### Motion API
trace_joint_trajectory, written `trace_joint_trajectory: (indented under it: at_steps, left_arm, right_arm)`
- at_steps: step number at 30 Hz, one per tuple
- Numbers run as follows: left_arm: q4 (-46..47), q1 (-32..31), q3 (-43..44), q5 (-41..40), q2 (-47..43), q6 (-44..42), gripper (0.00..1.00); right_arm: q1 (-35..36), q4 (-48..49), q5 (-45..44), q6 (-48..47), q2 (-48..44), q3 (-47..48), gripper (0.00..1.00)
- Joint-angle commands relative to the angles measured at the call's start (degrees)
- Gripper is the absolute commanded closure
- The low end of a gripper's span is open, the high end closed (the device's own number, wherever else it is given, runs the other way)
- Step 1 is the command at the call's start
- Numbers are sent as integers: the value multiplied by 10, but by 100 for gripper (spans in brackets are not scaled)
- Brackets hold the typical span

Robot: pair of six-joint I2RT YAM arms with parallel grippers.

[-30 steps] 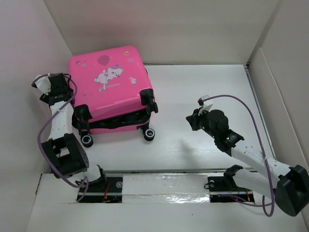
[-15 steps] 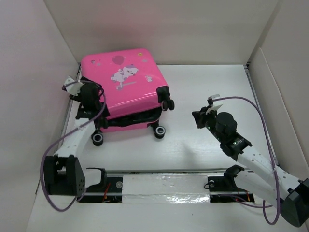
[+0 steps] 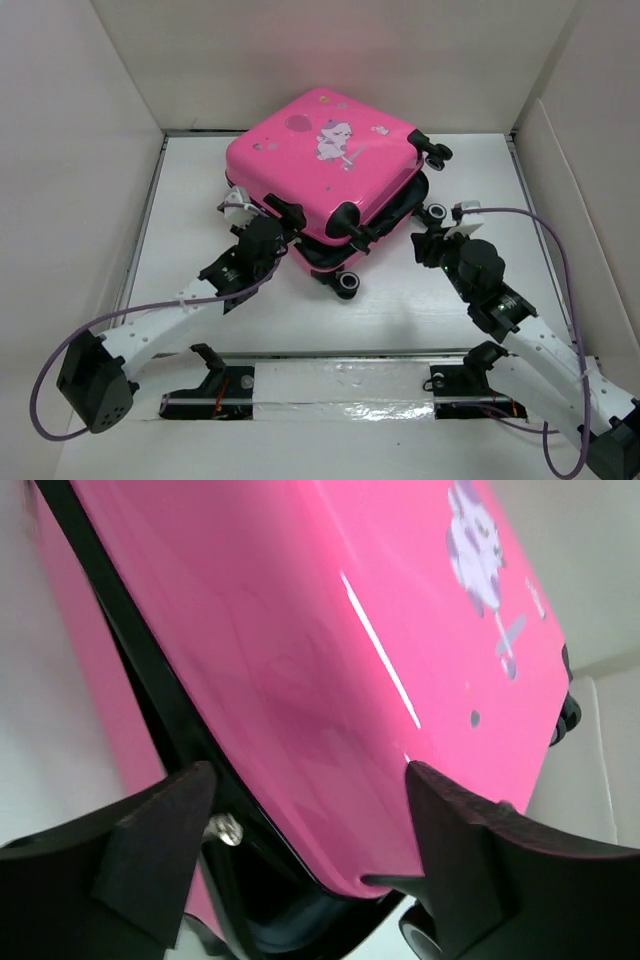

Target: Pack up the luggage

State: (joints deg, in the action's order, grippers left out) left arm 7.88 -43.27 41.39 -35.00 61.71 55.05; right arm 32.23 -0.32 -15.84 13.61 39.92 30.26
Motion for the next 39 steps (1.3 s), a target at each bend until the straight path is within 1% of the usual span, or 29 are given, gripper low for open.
trace_joint_trajectory:
  at_steps: [1, 2, 3, 4, 5, 6, 7, 8, 9, 10, 11, 12, 13, 14, 15, 16, 17, 18, 19, 21, 23, 25, 28, 30, 31, 33, 36, 37, 39]
  left_arm:
    - [-17, 38, 42, -17, -44, -55, 23]
    - [-7, 94, 64, -3, -39, -63, 22]
    - [21, 128, 74, 45, -31, -68, 21]
    - [38, 162, 87, 76, 0, -76, 21]
    - [49, 224, 124, 107, 23, -79, 21]
    - [55, 247, 149, 159, 49, -85, 21]
    - [27, 278, 222, 169, 114, -106, 21]
    - [6, 278, 264, 162, 152, -114, 21]
    - [-12, 304, 302, 159, 186, -128, 21]
    - [-25, 317, 341, 159, 254, -143, 21]
    - [-41, 329, 374, 159, 288, -156, 21]
    - [-72, 343, 442, 184, 318, -171, 21]
    - [-78, 373, 475, 208, 379, -181, 21]
    - [-103, 385, 507, 230, 412, -186, 21]
    - [-131, 396, 569, 257, 440, -200, 21]
    - [-141, 413, 604, 275, 502, -214, 21]
    - [-167, 421, 644, 287, 541, -224, 21]
    - [-241, 429, 746, 291, 578, -229, 21]
    - [-266, 434, 793, 296, 643, -245, 21]
    - [-307, 448, 875, 317, 692, -261, 22]
    - [-299, 453, 884, 330, 723, -266, 23]
    - [-257, 461, 860, 369, 728, -261, 24]
    - [-219, 473, 856, 423, 748, -240, 26]
    - [-208, 468, 870, 452, 770, -236, 28]
    - [-205, 468, 876, 458, 776, -235, 29]
    - [-197, 456, 890, 470, 788, -235, 29]
    - [-186, 441, 895, 485, 804, -236, 31]
    - [-182, 433, 890, 487, 804, -237, 31]
    - [-156, 427, 851, 486, 800, -238, 31]
  right_arm:
    - [-17, -17, -43, 12, -18, 11, 53]
    - [-29, -16, -43, 15, -15, 10, 53]
    - [-37, -12, -39, 19, -12, 10, 67]
    - [-46, -9, -20, 20, 4, 10, 77]
    - [-55, -6, -7, 20, 13, 13, 84]
    - [-69, -5, 4, 20, 23, 16, 94]
    - [-75, -5, 22, 20, 42, 22, 100]
    - [-75, -8, 28, 20, 48, 25, 100]
    - [-81, -13, 32, 20, 52, 28, 100]
    - [-81, -16, 31, 20, 55, 30, 100]
    - [-81, -17, 28, 19, 54, 29, 100]
    - [-81, -11, 26, 18, 53, 25, 100]
    - [-81, -7, 24, 17, 51, 22, 100]
    - [-81, -3, 26, 17, 49, 16, 100]
    - [-81, -3, 27, 18, 50, 14, 99]
    - [-81, -3, 29, 19, 53, 14, 99]
    - [-81, -3, 34, 19, 56, 13, 99]
    - [-81, -3, 33, 20, 65, 14, 99]
    - [-81, -3, 33, 20, 70, 14, 98]
    - [-81, 19, 34, 24, 79, 9, 97]
    - [-81, 29, 34, 27, 97, 5, 96]
    - [-81, 43, 33, 33, 121, 3, 94]
    - [-81, 65, 21, 40, 149, 10, 93]
    - [-81, 89, 21, 45, 201, 27, 87]
    - [-81, 97, 21, 47, 201, 27, 85]
    - [-86, 108, 6, 48, 258, 53, 83]
    - [-123, 122, 0, 51, 326, 89, 82]
    - [-134, 129, 19, 53, 340, 95, 82]
    - [-160, 155, 37, 54, 383, 116, 81]
